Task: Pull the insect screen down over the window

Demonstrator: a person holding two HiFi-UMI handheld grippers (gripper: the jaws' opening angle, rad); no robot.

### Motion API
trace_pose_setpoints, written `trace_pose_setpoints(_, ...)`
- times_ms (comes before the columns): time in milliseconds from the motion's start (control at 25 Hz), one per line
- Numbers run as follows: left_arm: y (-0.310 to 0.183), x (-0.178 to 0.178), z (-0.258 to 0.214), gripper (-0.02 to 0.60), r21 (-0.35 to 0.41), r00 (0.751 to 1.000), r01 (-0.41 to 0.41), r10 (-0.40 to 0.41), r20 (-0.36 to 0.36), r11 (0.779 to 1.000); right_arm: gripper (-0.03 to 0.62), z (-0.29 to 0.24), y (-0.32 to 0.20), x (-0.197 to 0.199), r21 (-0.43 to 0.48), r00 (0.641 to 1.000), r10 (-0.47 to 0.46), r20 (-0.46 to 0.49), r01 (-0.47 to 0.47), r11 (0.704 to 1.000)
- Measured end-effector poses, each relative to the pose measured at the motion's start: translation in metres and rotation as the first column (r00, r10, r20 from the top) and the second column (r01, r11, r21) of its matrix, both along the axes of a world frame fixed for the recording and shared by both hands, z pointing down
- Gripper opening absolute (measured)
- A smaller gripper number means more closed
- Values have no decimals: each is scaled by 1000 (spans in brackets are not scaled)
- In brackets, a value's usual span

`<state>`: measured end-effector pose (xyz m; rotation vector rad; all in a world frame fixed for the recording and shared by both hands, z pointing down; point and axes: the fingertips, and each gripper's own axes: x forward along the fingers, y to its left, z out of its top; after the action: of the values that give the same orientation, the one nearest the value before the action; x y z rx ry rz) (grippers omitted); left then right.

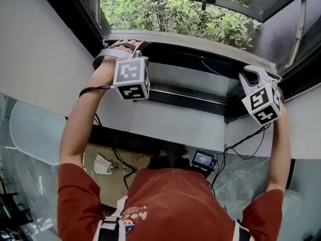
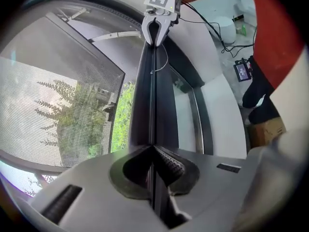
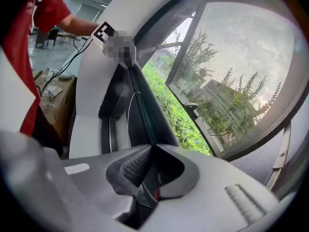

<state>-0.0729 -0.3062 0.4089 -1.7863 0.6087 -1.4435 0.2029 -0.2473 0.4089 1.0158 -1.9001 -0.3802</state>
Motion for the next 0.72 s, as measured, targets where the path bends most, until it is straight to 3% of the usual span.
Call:
trace_pose_setpoints(160,0,-1,1,18,-11,1000,-3,3,-20,1000,39,0,0,-2,-6,1000,6,25,-6,1000)
trace_pose_setpoints(440,1,-1,1,20,-128,999,-18,13,-42,992,43,-1,0,-2,-28,998,-37,53,39,999)
trace_pose_setpoints(720,-1,-1,2,20,-109,996,-34,24,-89,994,48,-3,-1,-2,9,998,-45,41,45,999)
